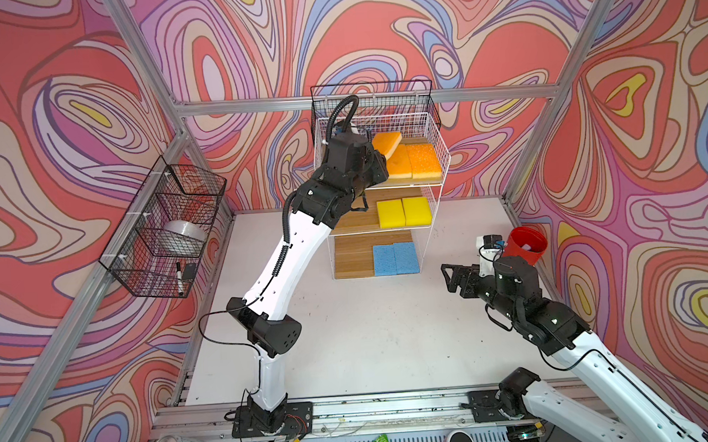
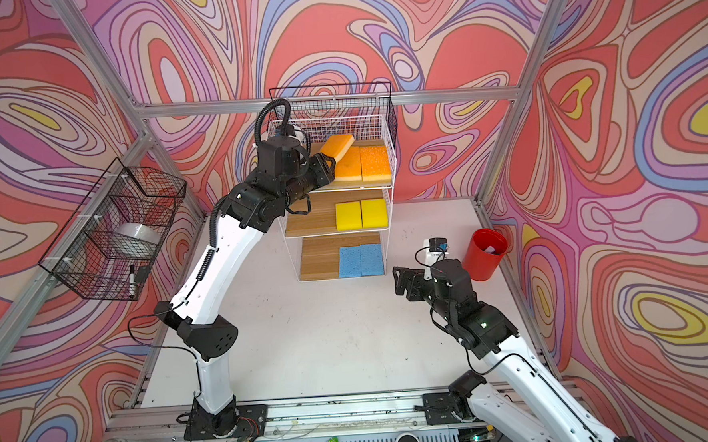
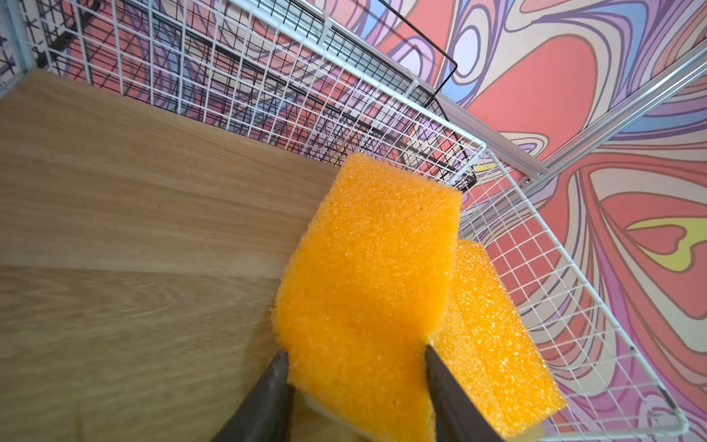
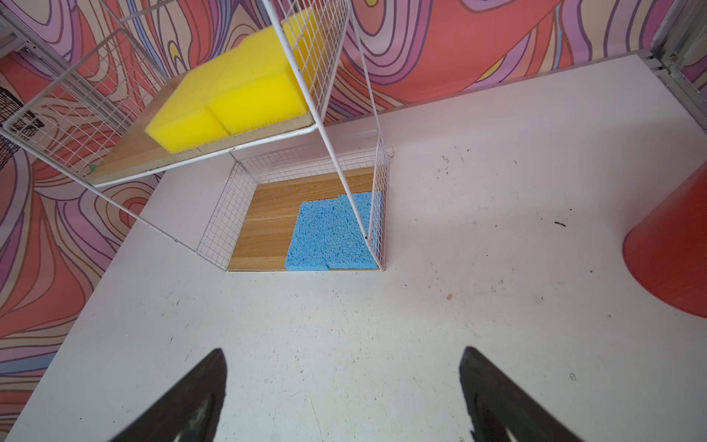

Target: Place and organize the cleaning sponges onto the shelf

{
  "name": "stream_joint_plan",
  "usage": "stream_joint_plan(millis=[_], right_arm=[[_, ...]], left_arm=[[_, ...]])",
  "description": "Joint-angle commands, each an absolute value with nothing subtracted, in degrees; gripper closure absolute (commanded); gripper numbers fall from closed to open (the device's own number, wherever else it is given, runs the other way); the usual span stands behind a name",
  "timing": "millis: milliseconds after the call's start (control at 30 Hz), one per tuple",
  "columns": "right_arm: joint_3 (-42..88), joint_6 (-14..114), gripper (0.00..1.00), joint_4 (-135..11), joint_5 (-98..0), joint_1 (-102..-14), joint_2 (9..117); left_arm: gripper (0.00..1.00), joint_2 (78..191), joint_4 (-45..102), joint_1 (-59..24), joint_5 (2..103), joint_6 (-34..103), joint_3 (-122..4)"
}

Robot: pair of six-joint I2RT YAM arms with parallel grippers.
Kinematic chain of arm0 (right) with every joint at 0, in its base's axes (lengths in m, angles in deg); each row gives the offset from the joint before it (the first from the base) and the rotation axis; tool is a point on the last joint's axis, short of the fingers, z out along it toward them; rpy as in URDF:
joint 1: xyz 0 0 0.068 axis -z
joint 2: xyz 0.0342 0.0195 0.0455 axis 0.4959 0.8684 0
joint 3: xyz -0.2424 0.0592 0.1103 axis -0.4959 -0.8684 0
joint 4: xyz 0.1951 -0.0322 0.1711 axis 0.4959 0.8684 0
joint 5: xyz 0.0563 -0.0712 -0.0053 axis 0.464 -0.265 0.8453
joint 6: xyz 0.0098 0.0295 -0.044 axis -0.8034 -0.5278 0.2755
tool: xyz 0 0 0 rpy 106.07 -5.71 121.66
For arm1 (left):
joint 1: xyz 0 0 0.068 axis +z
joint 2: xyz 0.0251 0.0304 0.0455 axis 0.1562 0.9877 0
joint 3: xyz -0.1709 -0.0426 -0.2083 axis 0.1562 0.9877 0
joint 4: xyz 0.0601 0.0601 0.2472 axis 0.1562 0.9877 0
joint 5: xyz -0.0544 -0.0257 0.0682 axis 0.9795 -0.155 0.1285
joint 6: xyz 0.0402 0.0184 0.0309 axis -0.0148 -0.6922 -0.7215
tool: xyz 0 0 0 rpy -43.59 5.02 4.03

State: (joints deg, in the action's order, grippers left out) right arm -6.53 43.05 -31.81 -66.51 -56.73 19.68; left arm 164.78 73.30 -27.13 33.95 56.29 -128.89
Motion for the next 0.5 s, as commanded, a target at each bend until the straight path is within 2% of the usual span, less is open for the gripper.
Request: stream_joint_plan(millis=[0,133,300,467], right_arm=[[-7.3,43.7,0.02,-31.5,-66.8,-56.5,19.6],[-7.6,43.5,0.02,-31.9,-66.6,-56.5,19.9],[-7.5,43.3,0.02,-32.2,-66.3,-56.5,20.2],[-7.5,43.3,0.02,-32.2,-66.3,-56.4,20.5]], left_arm=[[0.46,162.7,76.1,-27.4,29.7,56.0,-126.7],[0.46,160.3,75.2,-27.4,26.1,55.6,-125.0],[0.47,152.5,63.2,-27.4,25.4,56.0,-111.5],[0.48,148.4,58.9,-27.4,24.5,54.7,-106.7]])
